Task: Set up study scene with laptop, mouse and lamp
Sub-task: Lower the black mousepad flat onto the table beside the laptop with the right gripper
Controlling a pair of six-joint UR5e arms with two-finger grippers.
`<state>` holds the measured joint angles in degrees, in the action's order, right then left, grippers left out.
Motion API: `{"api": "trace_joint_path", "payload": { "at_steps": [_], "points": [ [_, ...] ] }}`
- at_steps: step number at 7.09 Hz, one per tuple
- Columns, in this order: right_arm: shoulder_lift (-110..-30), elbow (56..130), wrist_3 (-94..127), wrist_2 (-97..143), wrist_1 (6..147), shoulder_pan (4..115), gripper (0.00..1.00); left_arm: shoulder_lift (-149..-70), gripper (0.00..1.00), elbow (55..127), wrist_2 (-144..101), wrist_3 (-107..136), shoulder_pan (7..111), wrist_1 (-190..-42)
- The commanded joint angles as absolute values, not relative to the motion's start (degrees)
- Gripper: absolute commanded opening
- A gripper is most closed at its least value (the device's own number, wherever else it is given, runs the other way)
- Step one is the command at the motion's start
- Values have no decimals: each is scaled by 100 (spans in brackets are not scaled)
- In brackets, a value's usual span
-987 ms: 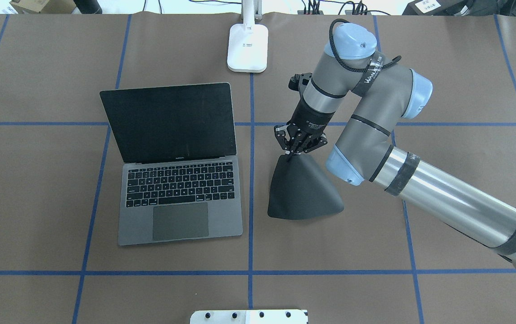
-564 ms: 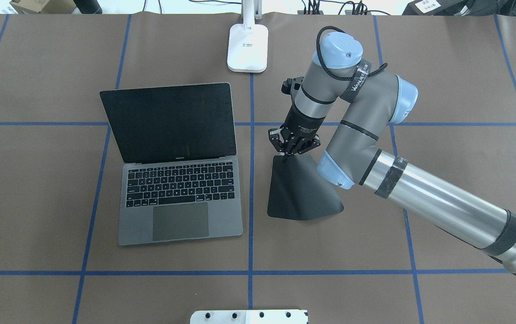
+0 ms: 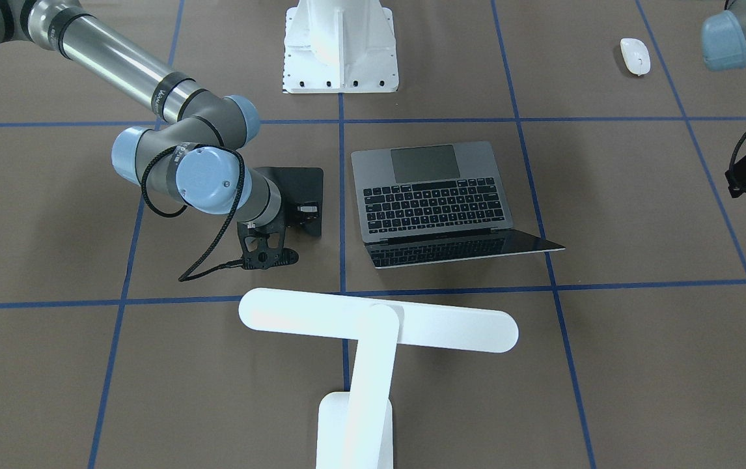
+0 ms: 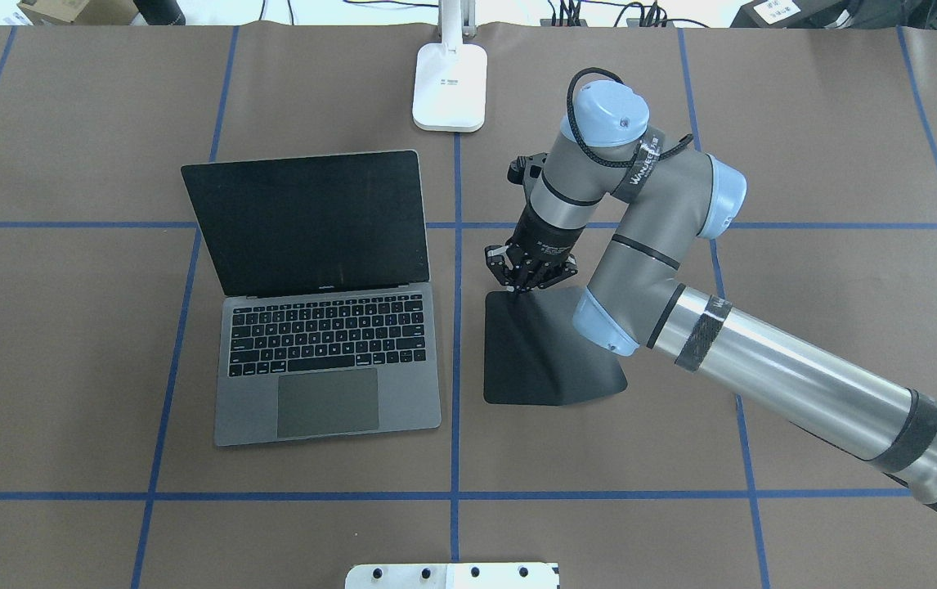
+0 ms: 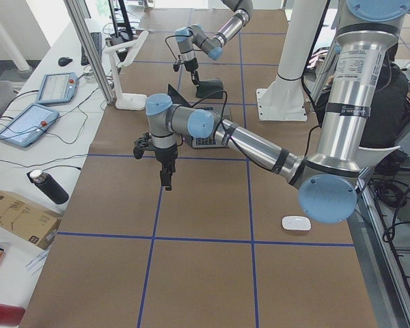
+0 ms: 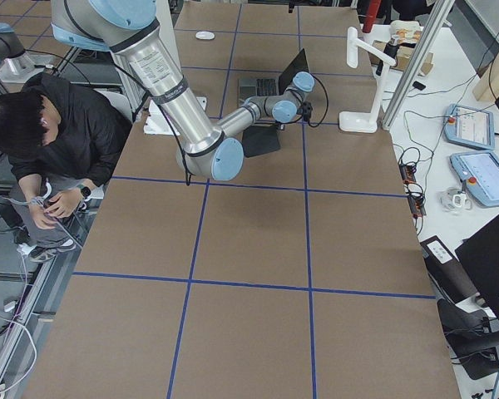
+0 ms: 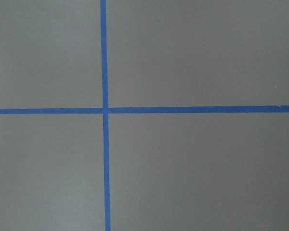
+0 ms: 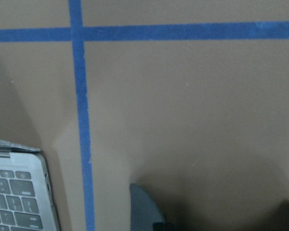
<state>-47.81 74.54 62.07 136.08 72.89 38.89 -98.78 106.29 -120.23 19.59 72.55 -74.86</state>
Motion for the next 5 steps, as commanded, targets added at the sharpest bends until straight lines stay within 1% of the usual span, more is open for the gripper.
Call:
{"api": "trace_joint_path", "payload": {
  "at_steps": [1,2,3,5],
  "points": [
    [-4799,7453,6205,13605,7286,3893,0,-9905,100,10626,-12023,1969,7260,-7488],
    [-4799,7453,6205,13605,7277,3894,60,-9905,100,10626,-12023,1969,7260,-7488],
    [-4808,7462,6188,13597,7269,3894,99,-9905,100,10626,-12023,1969,7260,-7488],
    [-4799,7514,6144,13597,7268,4042,99,-9914,100,10626,-12023,1969,7260,-7488]
  ]
}}
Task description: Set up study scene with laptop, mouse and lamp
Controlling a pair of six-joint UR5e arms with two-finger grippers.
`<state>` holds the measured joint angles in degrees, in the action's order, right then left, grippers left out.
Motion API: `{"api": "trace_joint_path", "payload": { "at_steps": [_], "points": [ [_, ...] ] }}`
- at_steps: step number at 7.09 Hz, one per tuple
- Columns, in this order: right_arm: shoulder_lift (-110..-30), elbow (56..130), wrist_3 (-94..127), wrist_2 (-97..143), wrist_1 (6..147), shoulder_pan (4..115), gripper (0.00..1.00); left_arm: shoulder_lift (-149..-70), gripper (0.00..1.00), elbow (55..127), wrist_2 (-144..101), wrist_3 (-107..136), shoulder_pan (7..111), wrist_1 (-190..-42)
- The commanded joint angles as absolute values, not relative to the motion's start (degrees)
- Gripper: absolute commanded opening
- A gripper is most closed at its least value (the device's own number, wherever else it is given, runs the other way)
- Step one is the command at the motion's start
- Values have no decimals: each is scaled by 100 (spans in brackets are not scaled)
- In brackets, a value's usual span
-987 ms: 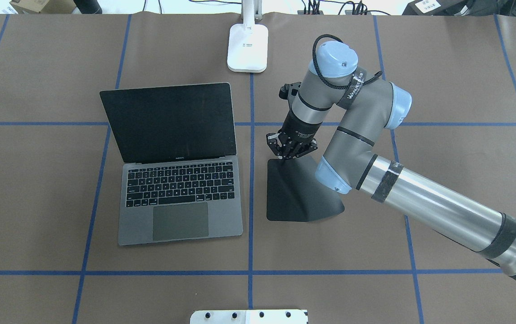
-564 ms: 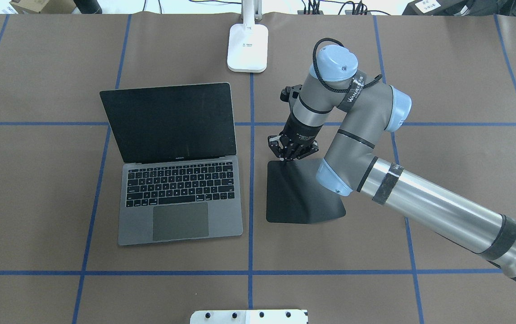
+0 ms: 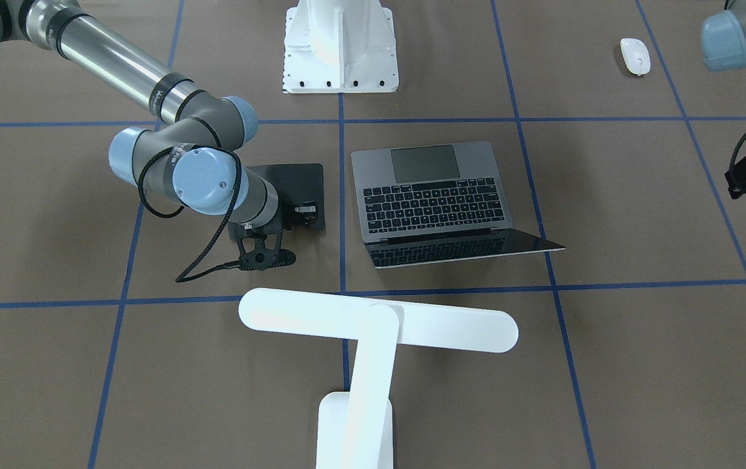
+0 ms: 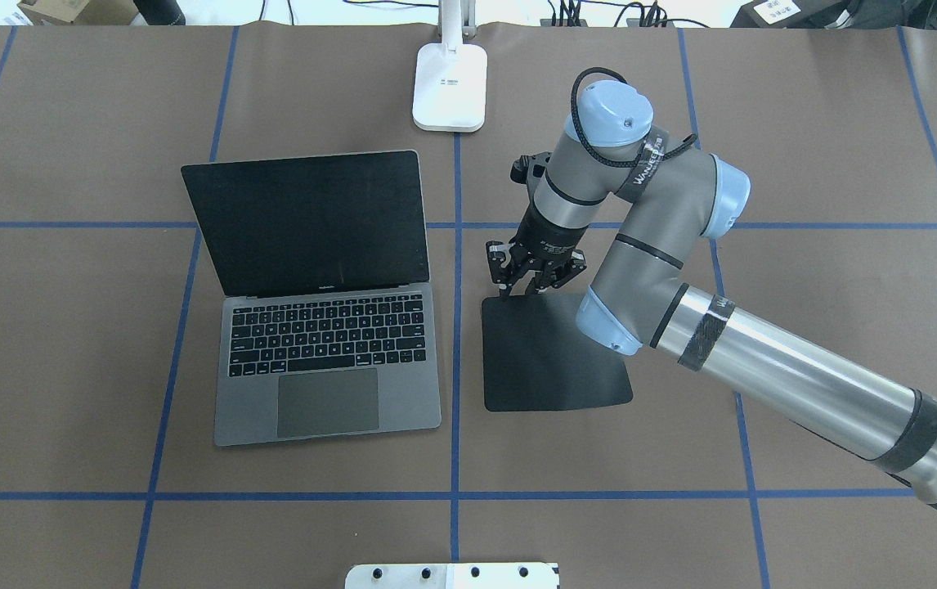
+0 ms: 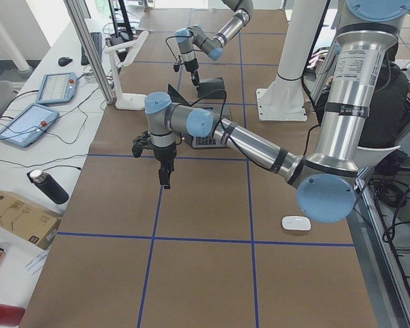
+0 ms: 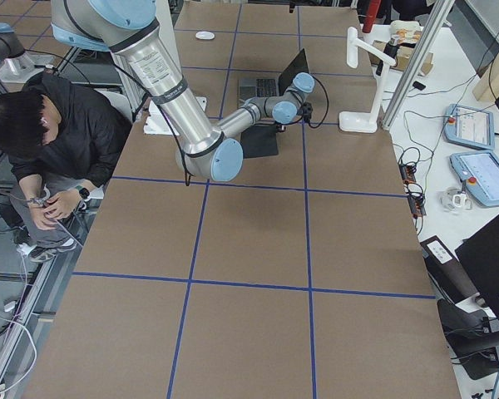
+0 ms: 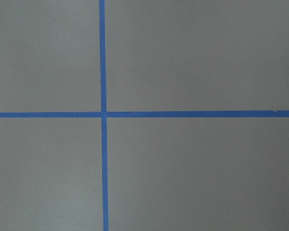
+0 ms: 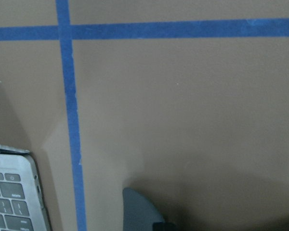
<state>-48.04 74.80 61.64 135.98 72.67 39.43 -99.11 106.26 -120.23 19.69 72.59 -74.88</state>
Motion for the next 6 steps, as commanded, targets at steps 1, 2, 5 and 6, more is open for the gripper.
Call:
{"api": "trace_joint_path", "payload": {
  "at_steps": [1,2,5,6],
  "points": [
    [-4799,7523,6135,13597,7269,4173,99,-9914,100,10626,-12023,1960,7260,-7488],
    [-4799,7523,6135,13597,7260,4297,99,-9914,100,10626,-12023,1960,7260,-7488],
    [-4895,7628,6126,13614,7295,4788,99,-9818,100,10696,-12058,1881,7277,-7567],
    [-5235,7942,6117,13597,7295,4955,99,-9321,100,10879,-12320,1890,7277,-8037]
  ]
}}
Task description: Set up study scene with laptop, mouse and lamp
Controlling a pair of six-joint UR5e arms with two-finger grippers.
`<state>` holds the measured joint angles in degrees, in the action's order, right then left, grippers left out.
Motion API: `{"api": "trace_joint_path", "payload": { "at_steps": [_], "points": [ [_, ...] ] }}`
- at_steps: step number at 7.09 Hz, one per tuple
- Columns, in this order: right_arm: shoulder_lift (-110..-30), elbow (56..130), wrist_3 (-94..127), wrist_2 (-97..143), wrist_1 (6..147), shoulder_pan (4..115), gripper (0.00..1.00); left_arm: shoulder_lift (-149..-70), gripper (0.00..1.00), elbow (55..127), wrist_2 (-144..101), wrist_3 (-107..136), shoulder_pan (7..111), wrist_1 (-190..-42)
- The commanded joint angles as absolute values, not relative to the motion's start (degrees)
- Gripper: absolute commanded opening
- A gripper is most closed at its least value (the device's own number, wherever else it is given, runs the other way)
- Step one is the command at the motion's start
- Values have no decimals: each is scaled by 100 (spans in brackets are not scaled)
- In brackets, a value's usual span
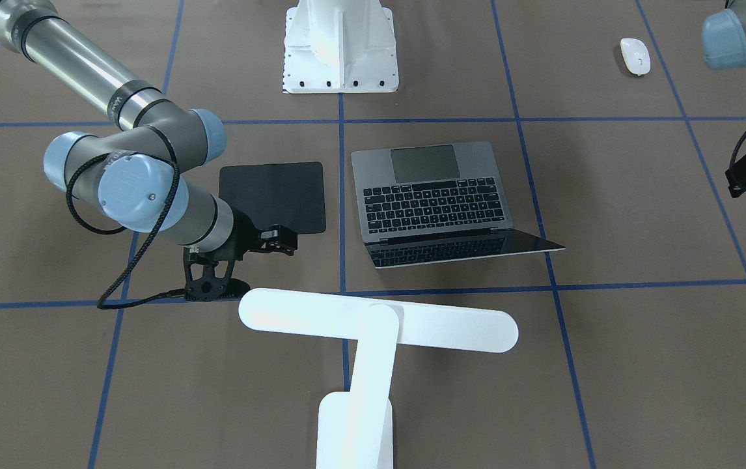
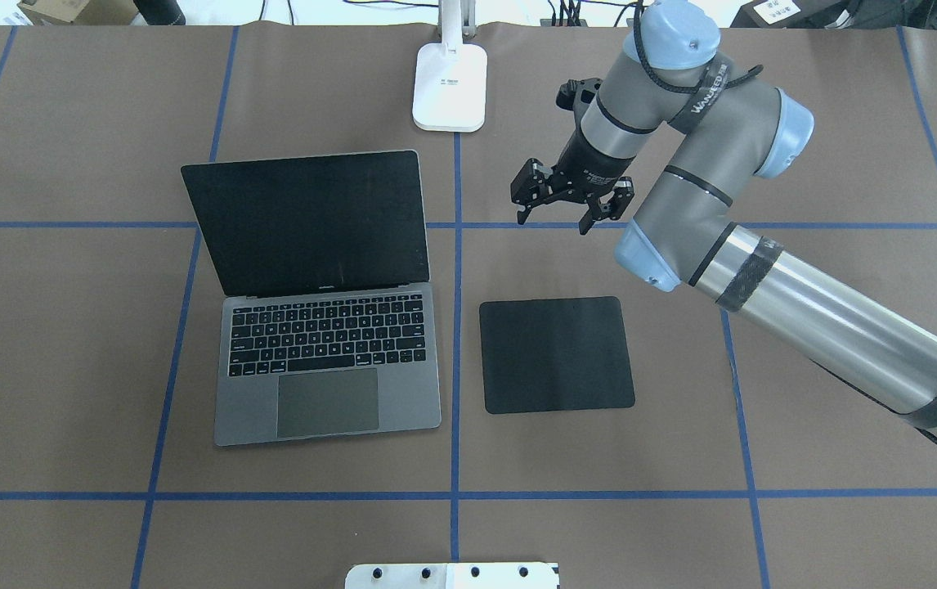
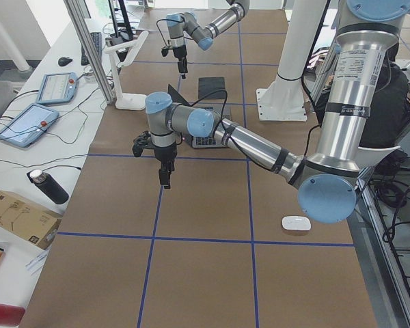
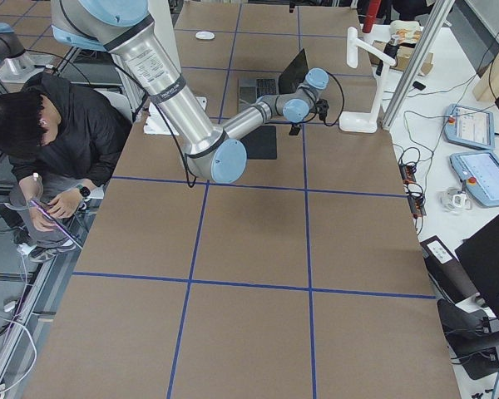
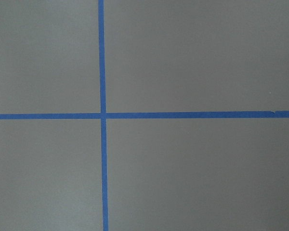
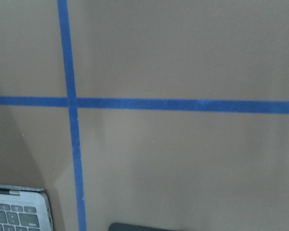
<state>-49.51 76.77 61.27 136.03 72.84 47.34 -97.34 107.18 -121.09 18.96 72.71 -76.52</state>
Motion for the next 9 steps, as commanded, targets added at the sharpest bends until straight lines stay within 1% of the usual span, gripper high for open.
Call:
{"api": "trace_joint_path", "payload": {
  "at_steps": [1,2,3,4,5,7,8,9],
  "points": [
    [-5491,8224,6108,13597,7295,5070,99,-8934,100,10942,-12461,1959,7286,-8529],
    [-5641,8314,6100,13631,7304,5306,99,-8512,100,11108,-12663,1960,7286,-8656],
    [-5808,8419,6100,13614,7295,5448,99,-7881,100,11283,-12717,2021,7277,-9240],
    [-6140,8690,6100,13597,7304,5580,99,-7153,100,11172,-12718,2805,7225,-10569],
    [-6291,8788,6056,13597,7330,5807,99,-6597,100,11075,-12718,3334,7120,-11556],
    [-6608,8833,5628,13597,7339,6002,99,-6233,100,11048,-12709,3593,6865,-11846],
    [-6731,8842,5495,13597,7339,6073,99,-6110,100,10961,-12657,4178,6455,-12326],
    [-6880,8946,5484,13597,7339,6091,99,-5917,100,10916,-12204,5028,5590,-13018]
  ]
}}
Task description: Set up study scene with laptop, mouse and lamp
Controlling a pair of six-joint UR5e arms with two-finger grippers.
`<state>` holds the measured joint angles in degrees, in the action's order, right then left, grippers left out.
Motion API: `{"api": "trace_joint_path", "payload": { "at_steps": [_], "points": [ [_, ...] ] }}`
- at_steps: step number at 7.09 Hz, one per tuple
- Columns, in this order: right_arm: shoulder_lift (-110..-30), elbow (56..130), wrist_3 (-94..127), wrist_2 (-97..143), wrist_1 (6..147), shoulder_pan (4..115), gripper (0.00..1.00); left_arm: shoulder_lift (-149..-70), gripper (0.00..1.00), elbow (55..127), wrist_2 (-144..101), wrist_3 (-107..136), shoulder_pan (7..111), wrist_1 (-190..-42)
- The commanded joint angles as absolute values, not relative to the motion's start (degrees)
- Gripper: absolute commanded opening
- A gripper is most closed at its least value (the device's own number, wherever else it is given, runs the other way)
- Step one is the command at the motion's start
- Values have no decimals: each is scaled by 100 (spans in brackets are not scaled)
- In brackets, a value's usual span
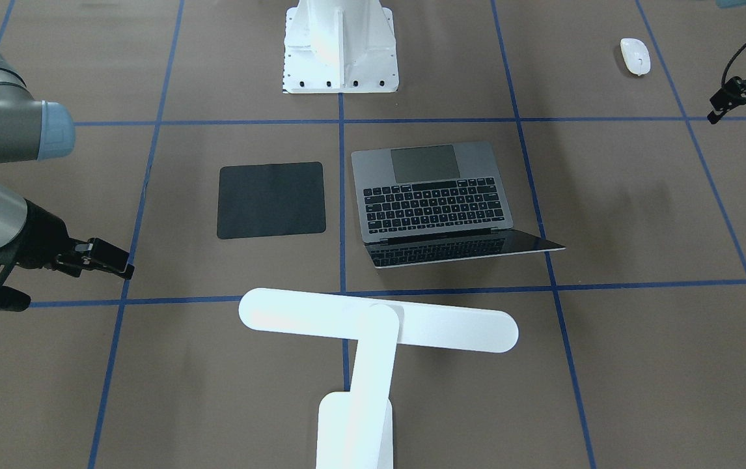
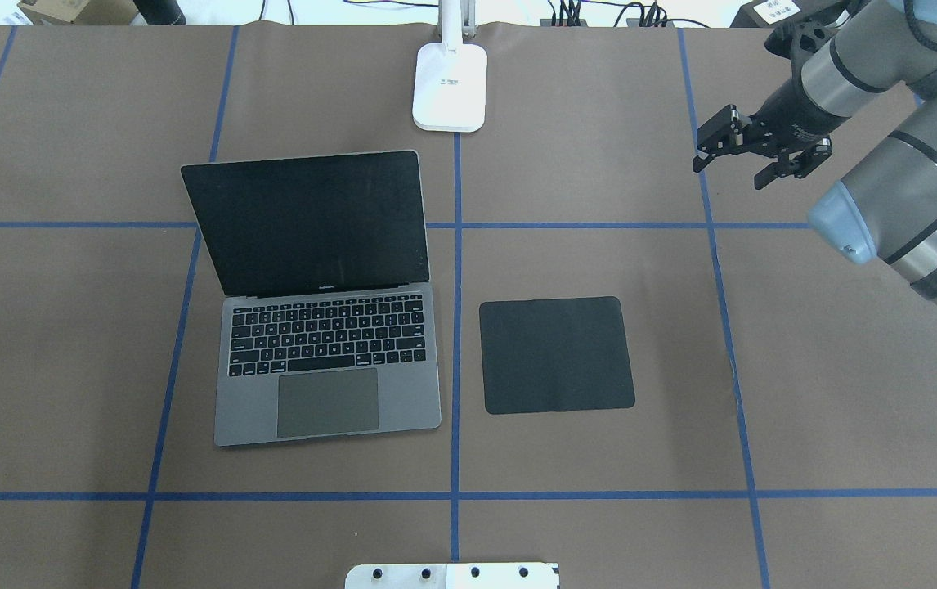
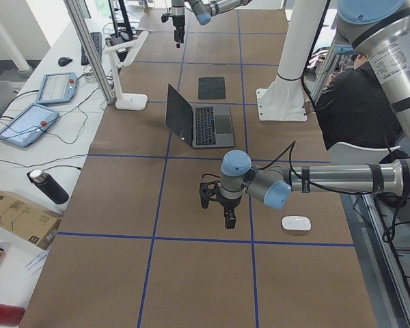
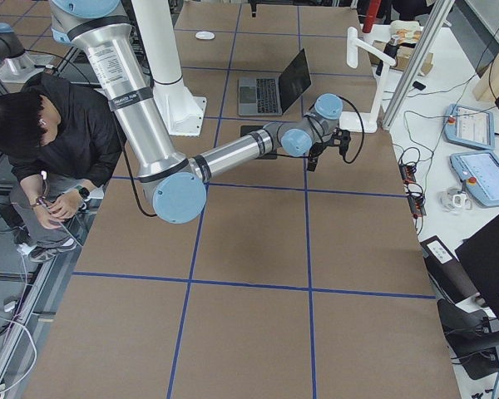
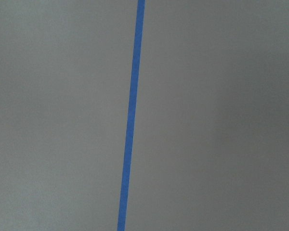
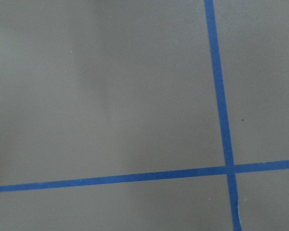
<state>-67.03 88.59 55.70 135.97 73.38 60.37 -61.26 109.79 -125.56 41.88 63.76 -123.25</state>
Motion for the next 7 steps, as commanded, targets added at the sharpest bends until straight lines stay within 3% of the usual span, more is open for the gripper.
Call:
{"api": "trace_joint_path", "payload": {
  "at_steps": [1,4,7],
  "points": [
    [-6978,9060,5441,13597,7339,6108,99,-5750,100,10838,-11990,5489,5042,-13521],
    [-7092,9245,5440,13605,7374,6082,99,-5241,100,10188,-12287,5859,4861,-15181],
    [-7356,9457,5440,13597,7365,6056,99,-5106,100,10187,-12113,6867,4057,-15458]
  ]
}}
